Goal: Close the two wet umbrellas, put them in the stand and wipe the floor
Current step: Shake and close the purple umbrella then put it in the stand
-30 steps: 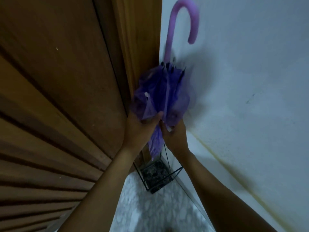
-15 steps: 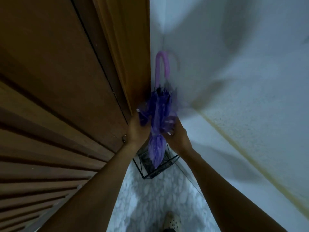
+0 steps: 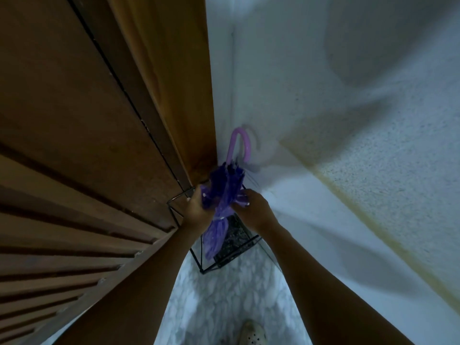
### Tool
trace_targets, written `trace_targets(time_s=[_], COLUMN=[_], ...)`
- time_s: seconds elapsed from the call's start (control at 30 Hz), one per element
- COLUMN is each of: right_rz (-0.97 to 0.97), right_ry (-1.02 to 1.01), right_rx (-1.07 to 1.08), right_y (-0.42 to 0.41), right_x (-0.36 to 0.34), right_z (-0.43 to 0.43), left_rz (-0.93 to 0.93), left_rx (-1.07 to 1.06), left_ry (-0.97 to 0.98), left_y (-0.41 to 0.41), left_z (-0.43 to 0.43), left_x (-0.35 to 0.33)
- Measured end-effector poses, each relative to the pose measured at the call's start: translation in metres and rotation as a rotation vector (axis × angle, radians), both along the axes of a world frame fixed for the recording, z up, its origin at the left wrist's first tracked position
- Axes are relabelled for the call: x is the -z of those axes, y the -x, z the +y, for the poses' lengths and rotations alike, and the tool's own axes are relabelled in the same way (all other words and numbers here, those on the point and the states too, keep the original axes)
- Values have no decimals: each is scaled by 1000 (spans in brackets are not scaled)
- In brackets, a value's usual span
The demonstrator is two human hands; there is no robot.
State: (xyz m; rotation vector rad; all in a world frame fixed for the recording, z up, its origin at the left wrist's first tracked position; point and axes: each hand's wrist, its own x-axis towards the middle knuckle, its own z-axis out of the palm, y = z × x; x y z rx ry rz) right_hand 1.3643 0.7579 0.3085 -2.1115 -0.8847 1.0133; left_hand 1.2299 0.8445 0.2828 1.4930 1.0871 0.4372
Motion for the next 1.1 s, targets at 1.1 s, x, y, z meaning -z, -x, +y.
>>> trace_targets(time_s=[1.1], right_rz=[19], right_ry=[-49], right_rx=[65], right_y=[11], right_x=[-67], right_z=[-20], left_rz=[203], left_rx=[-55], left_ry=[175], left_y=[8], left_z=[6], left_x=[-47])
